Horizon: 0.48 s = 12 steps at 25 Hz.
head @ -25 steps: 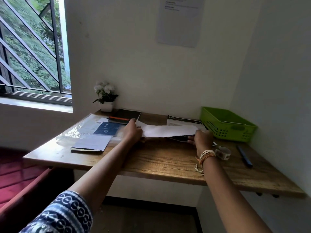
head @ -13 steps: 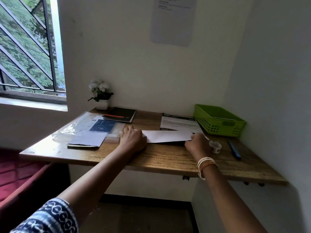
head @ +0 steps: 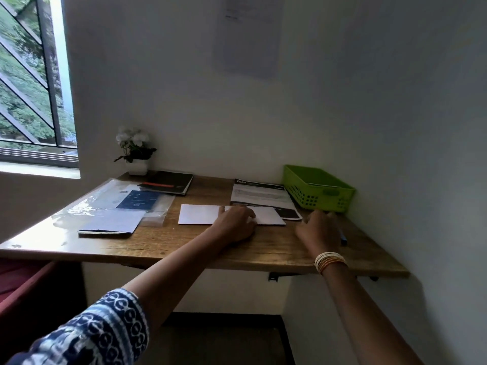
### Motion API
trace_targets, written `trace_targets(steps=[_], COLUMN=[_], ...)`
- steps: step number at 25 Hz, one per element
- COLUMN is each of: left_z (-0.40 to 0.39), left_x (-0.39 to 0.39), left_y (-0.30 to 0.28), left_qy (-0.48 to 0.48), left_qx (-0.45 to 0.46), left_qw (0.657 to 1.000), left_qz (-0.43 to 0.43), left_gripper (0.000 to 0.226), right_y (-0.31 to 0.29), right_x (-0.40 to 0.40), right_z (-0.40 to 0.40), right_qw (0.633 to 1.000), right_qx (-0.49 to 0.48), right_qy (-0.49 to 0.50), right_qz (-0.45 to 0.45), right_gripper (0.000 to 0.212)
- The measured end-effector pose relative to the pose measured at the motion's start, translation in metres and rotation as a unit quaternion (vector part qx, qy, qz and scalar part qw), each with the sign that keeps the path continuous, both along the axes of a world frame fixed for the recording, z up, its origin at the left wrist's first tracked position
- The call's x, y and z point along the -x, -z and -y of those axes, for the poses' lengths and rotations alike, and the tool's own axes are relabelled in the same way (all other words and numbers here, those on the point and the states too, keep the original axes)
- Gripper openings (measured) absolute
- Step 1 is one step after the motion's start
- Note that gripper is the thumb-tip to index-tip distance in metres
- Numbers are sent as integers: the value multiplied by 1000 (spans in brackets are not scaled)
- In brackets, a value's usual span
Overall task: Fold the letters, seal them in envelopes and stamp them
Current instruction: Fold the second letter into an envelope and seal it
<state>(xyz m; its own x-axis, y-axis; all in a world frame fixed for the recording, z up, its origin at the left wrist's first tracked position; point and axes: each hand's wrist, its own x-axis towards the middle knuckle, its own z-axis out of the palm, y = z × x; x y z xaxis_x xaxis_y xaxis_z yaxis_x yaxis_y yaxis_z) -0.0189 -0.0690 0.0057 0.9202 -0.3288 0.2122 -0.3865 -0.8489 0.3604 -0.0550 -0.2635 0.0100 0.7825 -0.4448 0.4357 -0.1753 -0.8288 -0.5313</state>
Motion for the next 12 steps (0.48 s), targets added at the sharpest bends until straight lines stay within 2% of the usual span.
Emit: trace_targets(steps=[3, 5, 8, 11, 12], left_z=[7, 8, 11, 10, 6], left_x=[-12, -18, -29, -31, -31], left_y=[-3, -5, -4, -7, -8], left_qy=[11, 19, 27, 30, 31], left_qx=[8, 34, 174, 304, 344], left_qw=[999, 996, 976, 949, 937], left_qz=[36, 77, 128, 72, 44], left_gripper=[29, 26, 21, 21, 23], right_y=[8, 15, 9, -7, -10], right_x=[-10, -17, -31, -50, -57], right_z=[14, 13, -1, -22, -27], right_qw=[998, 997, 969, 913, 899], right_qx=[-4, -11, -126, -269, -289], right_qy=[-40, -74, -176, -292, -319], right_qz=[-41, 9, 117, 91, 76], right_gripper=[28, 24, 19, 9, 14])
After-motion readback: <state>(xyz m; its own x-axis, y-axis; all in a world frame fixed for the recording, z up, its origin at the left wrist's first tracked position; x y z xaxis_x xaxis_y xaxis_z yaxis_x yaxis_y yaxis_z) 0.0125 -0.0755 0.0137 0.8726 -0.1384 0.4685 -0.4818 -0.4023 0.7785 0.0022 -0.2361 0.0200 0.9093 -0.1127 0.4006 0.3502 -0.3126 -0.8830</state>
